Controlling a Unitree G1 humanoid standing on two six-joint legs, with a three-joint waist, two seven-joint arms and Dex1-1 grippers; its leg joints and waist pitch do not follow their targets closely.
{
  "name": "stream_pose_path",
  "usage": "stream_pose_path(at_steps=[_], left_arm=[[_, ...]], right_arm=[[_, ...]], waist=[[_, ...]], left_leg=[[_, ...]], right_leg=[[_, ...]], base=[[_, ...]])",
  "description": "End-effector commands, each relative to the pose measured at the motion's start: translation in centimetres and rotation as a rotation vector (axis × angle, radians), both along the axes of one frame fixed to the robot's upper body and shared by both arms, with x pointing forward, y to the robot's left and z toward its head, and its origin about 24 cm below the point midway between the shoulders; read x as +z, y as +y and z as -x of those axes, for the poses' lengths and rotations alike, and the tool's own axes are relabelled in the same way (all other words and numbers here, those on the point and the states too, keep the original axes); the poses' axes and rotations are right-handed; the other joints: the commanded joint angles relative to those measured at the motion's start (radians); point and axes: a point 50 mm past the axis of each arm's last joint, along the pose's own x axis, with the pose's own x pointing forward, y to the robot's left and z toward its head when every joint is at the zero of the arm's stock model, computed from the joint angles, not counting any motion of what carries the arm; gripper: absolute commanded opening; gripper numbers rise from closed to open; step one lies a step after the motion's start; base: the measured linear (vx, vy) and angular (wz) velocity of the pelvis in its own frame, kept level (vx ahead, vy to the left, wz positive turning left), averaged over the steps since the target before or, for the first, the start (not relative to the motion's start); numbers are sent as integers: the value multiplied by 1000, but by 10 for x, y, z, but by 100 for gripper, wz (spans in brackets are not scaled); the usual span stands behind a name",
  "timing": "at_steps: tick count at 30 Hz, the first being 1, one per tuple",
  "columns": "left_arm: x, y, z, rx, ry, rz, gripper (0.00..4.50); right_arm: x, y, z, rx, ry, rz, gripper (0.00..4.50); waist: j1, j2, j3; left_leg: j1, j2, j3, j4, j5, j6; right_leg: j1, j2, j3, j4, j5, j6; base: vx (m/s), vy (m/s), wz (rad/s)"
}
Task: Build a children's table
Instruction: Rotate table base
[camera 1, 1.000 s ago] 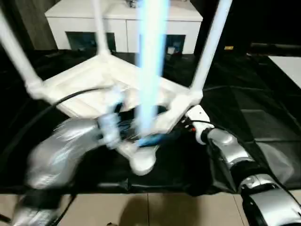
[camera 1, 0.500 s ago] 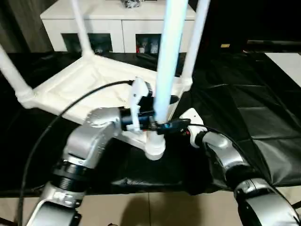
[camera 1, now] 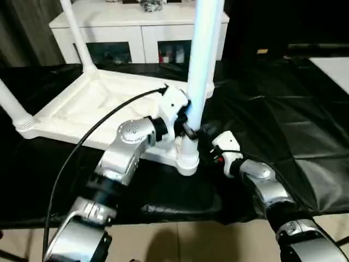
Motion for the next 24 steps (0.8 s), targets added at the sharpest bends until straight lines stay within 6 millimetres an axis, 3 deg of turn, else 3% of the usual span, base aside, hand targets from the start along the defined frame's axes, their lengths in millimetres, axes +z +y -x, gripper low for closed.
stream_pose_path(at_steps=[1, 3, 5, 7, 8, 13, 17, 18, 21, 24], left_arm=[[2, -2, -3, 21, -18, -21, 444], [3, 0, -2, 9, -21, 6, 444], [0, 6, 12, -144, 11, 37, 444], [-7, 12, 24, -256, 43, -6, 444], [-7, 12, 24, -256, 43, -6, 444], [-23, 34, 35, -359, 104, -138, 444], [-40, 68, 23, -289, 127, -377, 444], [-40, 68, 23, -287, 126, -382, 444], [-46, 79, 16, -258, 123, -493, 444], [-51, 86, 7, -206, 94, -590, 408]], right_arm=[[25, 13, -8, 62, -104, -63, 366], [29, 2, -10, 37, -114, -70, 366], [37, -21, -11, 4, -135, -72, 366], [40, -32, -9, 5, -139, -70, 366], [40, -32, -9, 5, -139, -70, 366], [40, -48, 0, 46, -126, -48, 366], [39, -52, 12, 153, -102, 4, 366], [39, -52, 12, 156, -101, 5, 366], [39, -50, 18, 233, -92, 58, 366], [38, -48, 22, 274, -90, 87, 366]], waist=[[7, 8, -73], [8, 12, -76], [17, 10, -82], [21, 8, -84], [23, 13, -81], [25, 19, -74], [24, 18, -72], [23, 18, -71], [24, 16, -73], [24, 17, -77]], left_leg=[[8, 24, -13, -72, -196, 49], [8, 24, -14, -69, -173, 60], [-1, 21, -12, -61, -99, 105], [-3, 23, -11, -57, -79, 123], [-3, 24, -9, -58, -91, 132], [5, 25, -6, -66, -155, 94], [7, 23, -7, -70, -172, 81], [5, 20, -8, -70, -174, 79], [3, 21, -9, -69, -156, 75], [2, 21, -9, -66, -135, 83]], right_leg=[[55, -77, 46, -77, 28, -287], [56, -76, 45, -74, 71, -290], [57, -77, 45, -64, 155, -298], [57, -78, 44, -61, 179, -300], [51, -76, 42, -63, 151, -297], [43, -70, 41, -75, 11, -271], [41, -69, 41, -80, -41, -245], [43, -70, 43, -83, -55, -232], [44, -73, 44, -84, -53, -225], [44, -74, 43, -79, -8, -234]], base=[[0, 0, 0], [0, 0, 0], [0, 0, 0], [0, 0, 0], [0, 0, 0], [0, 0, 0], [0, 0, 0], [0, 0, 0], [0, 0, 0], [0, 0, 0]])
